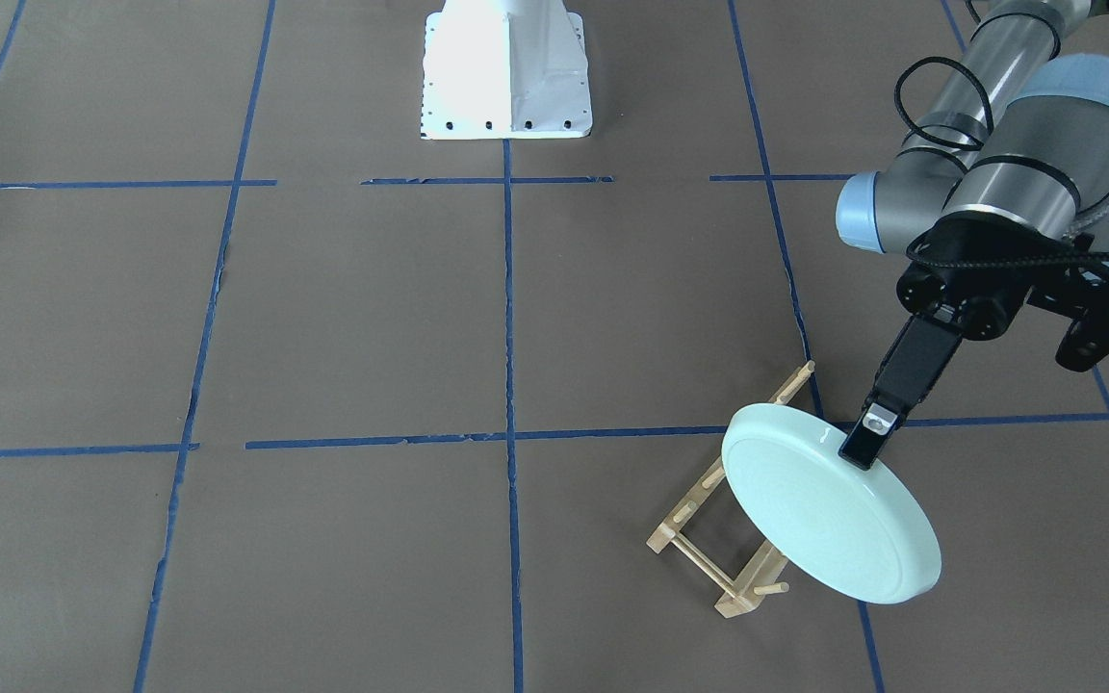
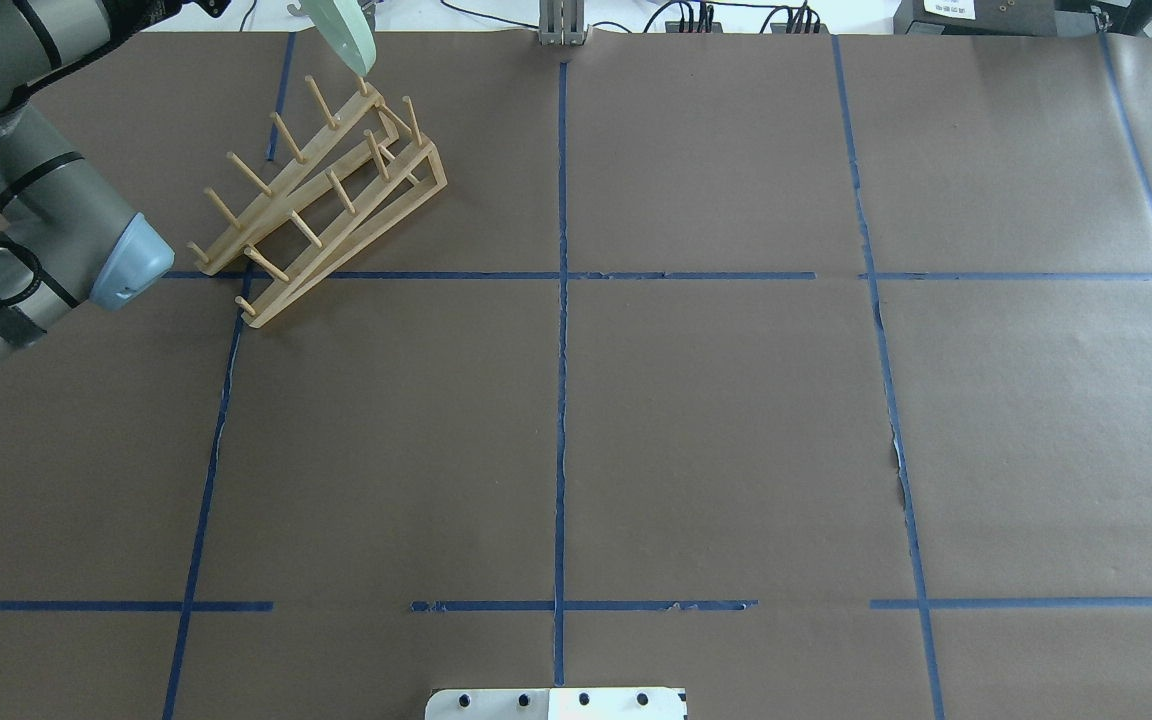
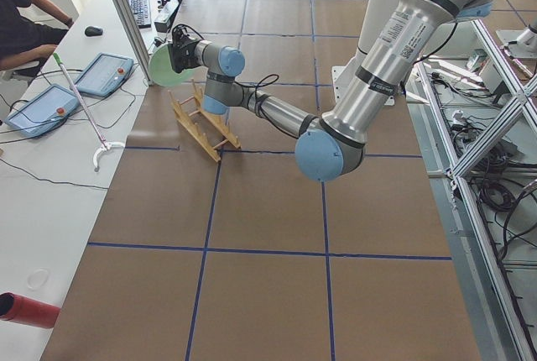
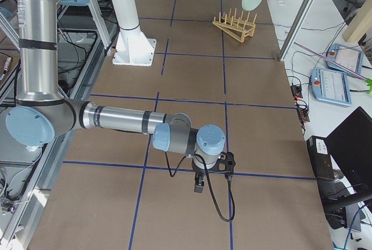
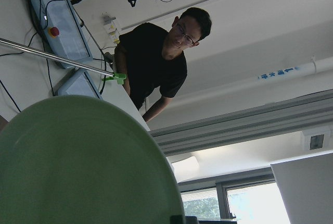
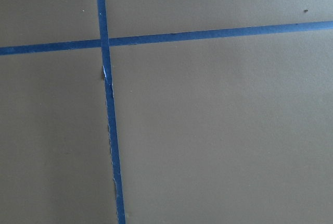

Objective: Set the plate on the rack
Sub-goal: 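Carry the upright plate with the left gripper above the rack slots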

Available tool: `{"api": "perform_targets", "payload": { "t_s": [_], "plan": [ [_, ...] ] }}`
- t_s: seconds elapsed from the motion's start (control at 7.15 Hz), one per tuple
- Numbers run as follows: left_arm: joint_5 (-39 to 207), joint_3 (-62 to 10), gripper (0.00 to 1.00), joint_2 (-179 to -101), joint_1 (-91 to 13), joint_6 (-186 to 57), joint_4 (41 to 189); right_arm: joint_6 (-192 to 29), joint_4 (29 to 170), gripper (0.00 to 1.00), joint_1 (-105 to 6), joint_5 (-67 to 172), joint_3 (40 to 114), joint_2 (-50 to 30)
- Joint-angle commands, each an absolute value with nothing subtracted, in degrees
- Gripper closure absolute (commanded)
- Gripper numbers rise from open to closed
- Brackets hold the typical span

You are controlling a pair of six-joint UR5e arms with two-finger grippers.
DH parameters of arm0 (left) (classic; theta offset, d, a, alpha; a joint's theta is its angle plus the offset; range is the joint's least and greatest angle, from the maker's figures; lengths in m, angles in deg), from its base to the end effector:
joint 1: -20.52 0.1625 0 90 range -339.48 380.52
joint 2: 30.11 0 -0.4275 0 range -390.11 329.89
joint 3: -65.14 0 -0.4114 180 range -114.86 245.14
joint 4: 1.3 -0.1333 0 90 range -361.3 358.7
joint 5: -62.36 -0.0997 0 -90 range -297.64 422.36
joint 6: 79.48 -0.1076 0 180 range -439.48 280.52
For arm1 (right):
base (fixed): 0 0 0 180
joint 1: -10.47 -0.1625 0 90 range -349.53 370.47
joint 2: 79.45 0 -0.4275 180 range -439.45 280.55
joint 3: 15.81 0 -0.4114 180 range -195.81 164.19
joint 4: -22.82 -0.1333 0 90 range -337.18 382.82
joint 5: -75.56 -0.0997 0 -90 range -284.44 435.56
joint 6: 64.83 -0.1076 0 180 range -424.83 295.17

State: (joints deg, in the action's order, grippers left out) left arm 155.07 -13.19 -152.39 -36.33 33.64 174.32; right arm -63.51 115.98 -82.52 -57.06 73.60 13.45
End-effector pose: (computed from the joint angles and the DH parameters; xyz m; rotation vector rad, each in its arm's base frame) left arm 0.2693 -0.6467 0.2533 0.5347 1.8837 -0.9086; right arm 0.0853 -0.4751 0.7047 -0.0827 -0.7467 0.0709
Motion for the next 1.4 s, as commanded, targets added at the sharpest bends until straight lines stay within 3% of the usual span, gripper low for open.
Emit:
{"api": "perform_targets", "payload": {
  "t_s": [0.0, 1.26],
  "plan": [
    [154.2, -10.7, 1.0, -153.2, -35.6, 34.2, 175.1, -63.5, 116.0, 0.0, -82.5, -57.1, 73.6, 13.4],
    [150.5, -10.4, 1.0, -151.9, -32.1, 39.2, 177.1, -63.5, 116.0, 0.0, -82.5, -57.1, 73.6, 13.4]
  ]
}}
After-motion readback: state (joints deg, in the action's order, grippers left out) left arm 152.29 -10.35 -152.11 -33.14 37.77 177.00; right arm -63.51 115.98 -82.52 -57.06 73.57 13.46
